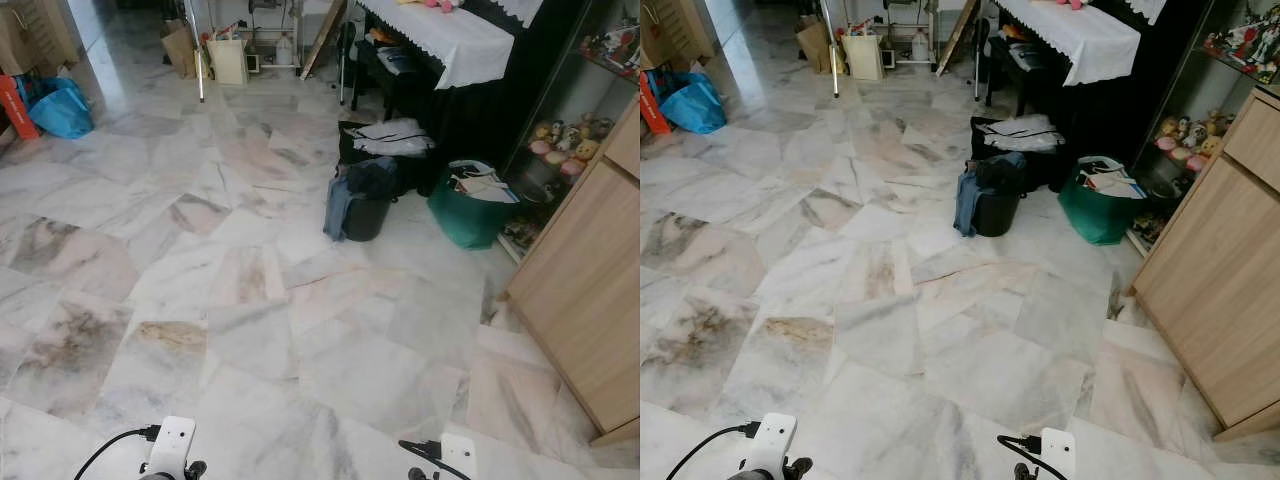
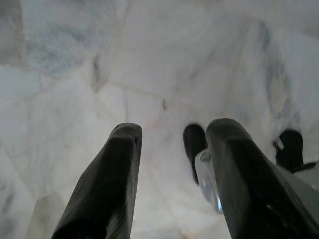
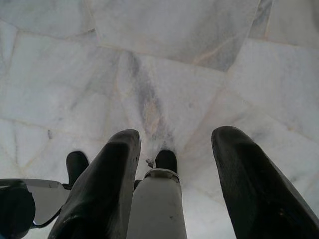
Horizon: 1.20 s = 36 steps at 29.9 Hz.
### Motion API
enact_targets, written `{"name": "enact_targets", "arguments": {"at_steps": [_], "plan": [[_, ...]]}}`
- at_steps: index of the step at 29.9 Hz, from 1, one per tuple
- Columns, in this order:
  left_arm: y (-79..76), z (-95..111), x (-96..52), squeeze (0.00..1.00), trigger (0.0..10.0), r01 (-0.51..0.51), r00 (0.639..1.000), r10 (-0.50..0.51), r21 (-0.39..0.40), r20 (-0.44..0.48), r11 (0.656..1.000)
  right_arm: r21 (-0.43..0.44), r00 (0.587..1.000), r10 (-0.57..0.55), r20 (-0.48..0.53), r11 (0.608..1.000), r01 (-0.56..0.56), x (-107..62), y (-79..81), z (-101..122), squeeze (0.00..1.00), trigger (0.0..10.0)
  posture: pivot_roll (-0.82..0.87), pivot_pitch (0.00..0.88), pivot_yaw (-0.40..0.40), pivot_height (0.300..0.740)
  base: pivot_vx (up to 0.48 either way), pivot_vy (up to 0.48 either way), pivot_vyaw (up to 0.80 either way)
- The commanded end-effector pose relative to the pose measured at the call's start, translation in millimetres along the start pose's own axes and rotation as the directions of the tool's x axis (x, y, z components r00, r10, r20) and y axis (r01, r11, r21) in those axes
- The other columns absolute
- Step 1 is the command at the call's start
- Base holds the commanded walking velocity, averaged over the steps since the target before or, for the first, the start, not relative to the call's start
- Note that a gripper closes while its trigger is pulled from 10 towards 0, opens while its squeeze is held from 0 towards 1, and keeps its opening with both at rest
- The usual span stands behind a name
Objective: Move the pillow to the sofa from floor
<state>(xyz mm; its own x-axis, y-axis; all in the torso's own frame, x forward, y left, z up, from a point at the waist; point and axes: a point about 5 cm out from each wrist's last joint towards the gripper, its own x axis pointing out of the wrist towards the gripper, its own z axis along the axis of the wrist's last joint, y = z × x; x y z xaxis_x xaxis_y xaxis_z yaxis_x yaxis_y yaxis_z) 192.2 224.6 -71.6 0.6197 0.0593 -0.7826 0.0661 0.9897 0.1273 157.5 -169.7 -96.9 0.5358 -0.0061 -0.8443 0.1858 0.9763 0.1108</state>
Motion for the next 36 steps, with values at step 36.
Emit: {"name": "enact_targets", "arguments": {"at_steps": [36], "plan": [[3.5, -4, -1.9, 0.0, 10.0, -0.014, 1.0, 0.016, -0.079, 0.021, 0.997, 0.04, 0.998, -0.018, 0.065, 0.999, 0.015, 0.0, -13.7, 15, 0.0, 10.0, 0.09, 0.0, -0.046, 0.74, -0.015, 0.0, 0.0]]}}
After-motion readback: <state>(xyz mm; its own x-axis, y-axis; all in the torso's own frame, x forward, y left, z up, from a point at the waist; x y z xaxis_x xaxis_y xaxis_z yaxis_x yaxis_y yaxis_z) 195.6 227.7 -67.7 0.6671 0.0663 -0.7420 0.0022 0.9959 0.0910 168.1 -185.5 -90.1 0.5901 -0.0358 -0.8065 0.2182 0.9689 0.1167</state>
